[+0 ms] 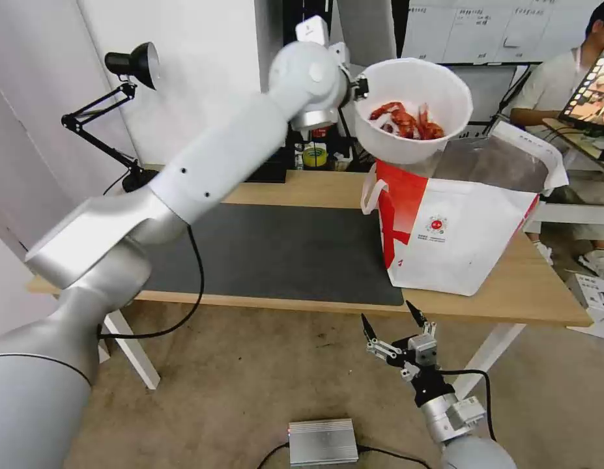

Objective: Pick up the trash from the table and place it into the takeout bag.

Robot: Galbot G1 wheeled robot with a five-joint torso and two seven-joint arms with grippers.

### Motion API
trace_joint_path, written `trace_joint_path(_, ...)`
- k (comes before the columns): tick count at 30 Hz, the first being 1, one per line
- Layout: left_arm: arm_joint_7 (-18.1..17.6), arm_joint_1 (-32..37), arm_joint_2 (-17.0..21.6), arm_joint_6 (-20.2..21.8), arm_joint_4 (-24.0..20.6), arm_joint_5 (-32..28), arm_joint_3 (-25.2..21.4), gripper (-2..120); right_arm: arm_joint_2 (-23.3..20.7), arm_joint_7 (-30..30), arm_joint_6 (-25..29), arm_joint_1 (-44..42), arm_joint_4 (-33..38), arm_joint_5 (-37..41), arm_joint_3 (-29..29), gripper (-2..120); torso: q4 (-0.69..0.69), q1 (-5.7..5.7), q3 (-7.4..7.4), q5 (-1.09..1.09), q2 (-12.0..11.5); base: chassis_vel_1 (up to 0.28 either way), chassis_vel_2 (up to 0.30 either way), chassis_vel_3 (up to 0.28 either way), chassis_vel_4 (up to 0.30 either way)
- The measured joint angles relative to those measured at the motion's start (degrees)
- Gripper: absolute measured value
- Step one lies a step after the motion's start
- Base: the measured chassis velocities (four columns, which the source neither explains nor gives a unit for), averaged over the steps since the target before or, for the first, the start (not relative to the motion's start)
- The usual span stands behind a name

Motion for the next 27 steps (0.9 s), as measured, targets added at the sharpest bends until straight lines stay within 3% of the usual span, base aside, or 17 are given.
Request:
trace_joint_path(7, -1.8, 1.4, -3.2, -2.7, 3.1, 3.7, 1.7, 0, 0.0, 0.0, 0.0, 0.0, 0.0, 0.0, 0.0, 100, 0.02, 0.00, 0.00, -0.01, 0.0, 0.000, 0.000, 0.000, 0.000)
trace_joint_path(18, -3.4, 3.1, -5.1, -6.2, 4.2, 7.4, 3.3, 0, 0.0, 0.0, 0.0, 0.0, 0.0, 0.0, 0.0, 100, 0.01, 0.00, 0.00, -0.01, 0.0, 0.000, 0.000, 0.000, 0.000)
trace_joint_path(27, -1.9, 5.3, -4.1, -9.4, 0.2, 11.0, 6.4, 0, 0.0, 0.0, 0.0, 0.0, 0.0, 0.0, 0.0, 100, 0.01, 0.00, 0.00, -0.01, 0.0, 0.000, 0.000, 0.000, 0.000)
